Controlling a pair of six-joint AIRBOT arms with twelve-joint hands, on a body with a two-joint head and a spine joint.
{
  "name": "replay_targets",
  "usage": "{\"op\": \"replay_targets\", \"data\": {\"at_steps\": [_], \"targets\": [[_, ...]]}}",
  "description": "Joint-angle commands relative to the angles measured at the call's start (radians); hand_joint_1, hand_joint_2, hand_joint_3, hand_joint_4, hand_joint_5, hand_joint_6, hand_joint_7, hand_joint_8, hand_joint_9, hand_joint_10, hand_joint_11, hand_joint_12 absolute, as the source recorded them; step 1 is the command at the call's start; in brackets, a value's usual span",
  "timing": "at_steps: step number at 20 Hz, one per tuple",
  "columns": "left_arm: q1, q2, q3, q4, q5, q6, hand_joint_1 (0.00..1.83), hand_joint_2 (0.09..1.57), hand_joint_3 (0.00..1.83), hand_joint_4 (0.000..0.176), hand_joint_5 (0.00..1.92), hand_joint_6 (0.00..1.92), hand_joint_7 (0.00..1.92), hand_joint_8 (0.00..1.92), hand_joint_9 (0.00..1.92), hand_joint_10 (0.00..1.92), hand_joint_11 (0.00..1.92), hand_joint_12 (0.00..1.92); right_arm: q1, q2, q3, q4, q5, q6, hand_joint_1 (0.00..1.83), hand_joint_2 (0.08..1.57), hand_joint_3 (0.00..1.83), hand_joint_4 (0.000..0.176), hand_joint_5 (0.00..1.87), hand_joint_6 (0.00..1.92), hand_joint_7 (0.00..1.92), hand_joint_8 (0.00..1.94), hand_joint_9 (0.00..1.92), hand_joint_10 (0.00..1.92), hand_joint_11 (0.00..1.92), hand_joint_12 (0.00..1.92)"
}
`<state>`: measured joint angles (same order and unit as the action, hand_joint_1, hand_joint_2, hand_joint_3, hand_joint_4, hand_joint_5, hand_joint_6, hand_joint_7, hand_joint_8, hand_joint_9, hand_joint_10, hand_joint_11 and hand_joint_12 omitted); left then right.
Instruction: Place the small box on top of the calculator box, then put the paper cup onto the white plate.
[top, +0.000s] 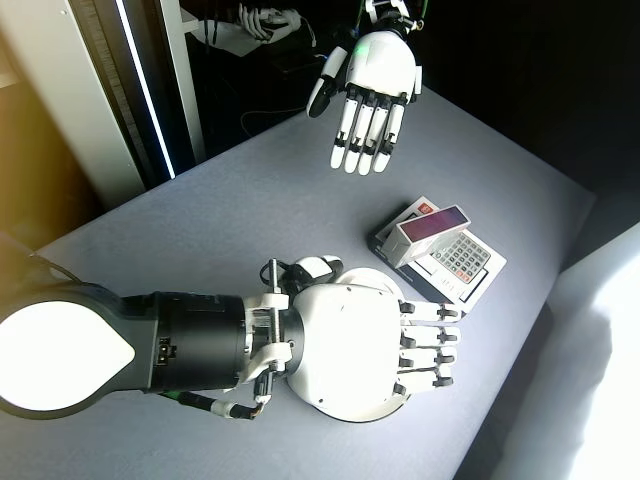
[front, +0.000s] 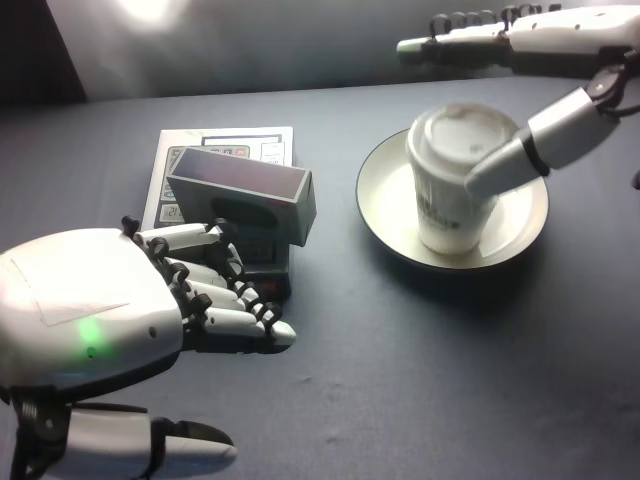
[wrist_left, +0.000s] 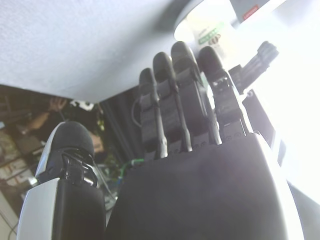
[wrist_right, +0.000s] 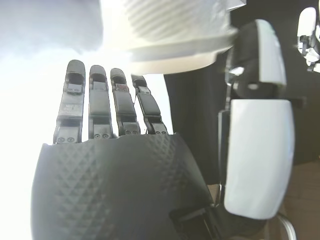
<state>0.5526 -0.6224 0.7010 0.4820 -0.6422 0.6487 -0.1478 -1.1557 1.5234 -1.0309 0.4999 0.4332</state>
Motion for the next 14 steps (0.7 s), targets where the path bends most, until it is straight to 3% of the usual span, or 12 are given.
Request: {"op": "replay_targets", "data": {"at_steps": [1, 8, 14], "targets": [[-0.010, 0.008, 0.000, -0.018, -0.100, -0.006, 0.19, 1.29, 0.00, 0.000, 0.45, 0.00, 0.51, 0.00, 0.49, 0.00, 0.00, 0.90, 0.004, 0.017, -0.005, 0.054, 0.059, 0.010, 0.79, 0.78, 0.00, 0.000, 0.00, 0.00, 0.00, 0.00, 0.00, 0.00, 0.00, 0.00], [-0.010, 0.008, 0.000, -0.018, -0.100, -0.007, 0.18, 1.29, 0.00, 0.000, 0.45, 0.00, 0.52, 0.00, 0.50, 0.00, 0.00, 0.91, 0.024, 0.038, -0.037, 0.042, 0.062, 0.011, 0.70, 0.70, 0.00, 0.000, 0.00, 0.00, 0.00, 0.00, 0.00, 0.00, 0.00, 0.01], [-0.019, 0.007, -0.006, -0.021, -0.098, -0.018, 0.19, 1.29, 0.00, 0.000, 0.47, 0.01, 0.53, 0.01, 0.50, 0.01, 0.00, 0.90, 0.104, 0.129, -0.155, -0.066, 0.062, 0.022, 0.65, 0.67, 0.00, 0.000, 0.00, 0.00, 0.00, 0.00, 0.00, 0.00, 0.00, 0.00]]}}
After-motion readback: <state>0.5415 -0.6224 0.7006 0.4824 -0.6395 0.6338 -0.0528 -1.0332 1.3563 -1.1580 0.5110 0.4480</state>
